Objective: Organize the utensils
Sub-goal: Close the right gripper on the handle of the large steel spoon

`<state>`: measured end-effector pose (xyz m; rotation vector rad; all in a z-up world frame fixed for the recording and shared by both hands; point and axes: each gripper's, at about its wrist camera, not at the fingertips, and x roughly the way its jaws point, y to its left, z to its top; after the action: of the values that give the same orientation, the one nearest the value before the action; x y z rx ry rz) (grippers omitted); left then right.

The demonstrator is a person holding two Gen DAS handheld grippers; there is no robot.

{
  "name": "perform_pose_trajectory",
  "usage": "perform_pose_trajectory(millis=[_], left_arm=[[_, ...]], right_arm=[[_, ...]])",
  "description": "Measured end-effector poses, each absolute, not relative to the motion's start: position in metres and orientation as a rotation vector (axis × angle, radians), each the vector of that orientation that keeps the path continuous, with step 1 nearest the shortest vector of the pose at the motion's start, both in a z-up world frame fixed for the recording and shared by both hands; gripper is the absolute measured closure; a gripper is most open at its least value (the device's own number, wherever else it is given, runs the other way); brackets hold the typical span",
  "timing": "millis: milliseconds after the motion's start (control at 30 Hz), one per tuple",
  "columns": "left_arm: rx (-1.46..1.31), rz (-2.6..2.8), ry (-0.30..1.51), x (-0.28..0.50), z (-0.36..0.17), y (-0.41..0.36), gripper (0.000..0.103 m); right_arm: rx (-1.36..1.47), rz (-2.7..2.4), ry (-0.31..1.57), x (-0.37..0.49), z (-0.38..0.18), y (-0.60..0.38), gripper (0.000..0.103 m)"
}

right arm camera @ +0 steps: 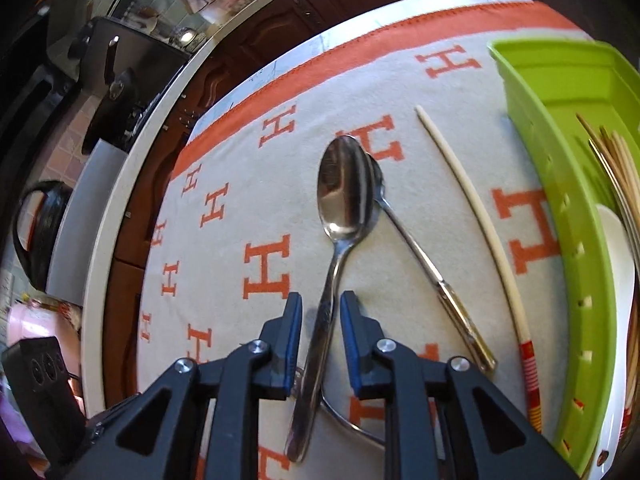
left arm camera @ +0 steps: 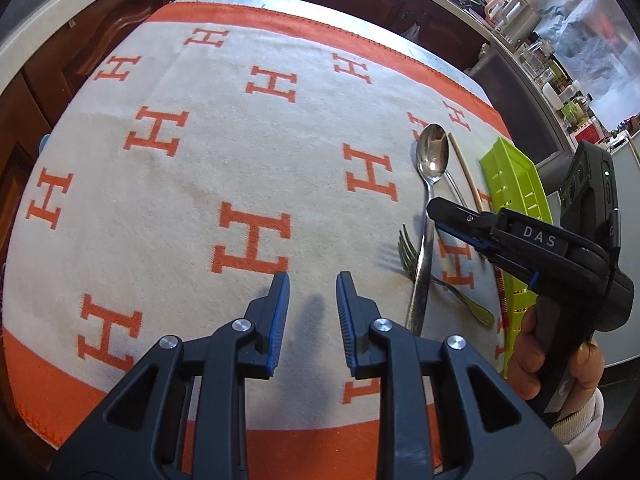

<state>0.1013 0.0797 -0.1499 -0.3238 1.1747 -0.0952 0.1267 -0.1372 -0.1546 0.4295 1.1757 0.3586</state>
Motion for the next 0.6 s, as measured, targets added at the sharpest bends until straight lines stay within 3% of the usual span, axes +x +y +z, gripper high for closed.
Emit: perform_pose_trajectory(millis=[67,133,600], left_arm=[[-0.335,-0.103,1.184,0.104,-0.154,0.082,0.082],[-0.343,-0.113,1.189,0.105,-0.158,0.082,0.082],[-0.381,-0.121,1.178,0.102,-0.161,0.096,0.082]], right_arm=[[0.383,0.353,1.171,0.128,-0.153,-0.13,0.086],[0.314,0.33,1.171,0.128,-0.151,-0.123,0.093],[-0.038,0.262,1.118,0.123,-0.135,-0.079,0.098]])
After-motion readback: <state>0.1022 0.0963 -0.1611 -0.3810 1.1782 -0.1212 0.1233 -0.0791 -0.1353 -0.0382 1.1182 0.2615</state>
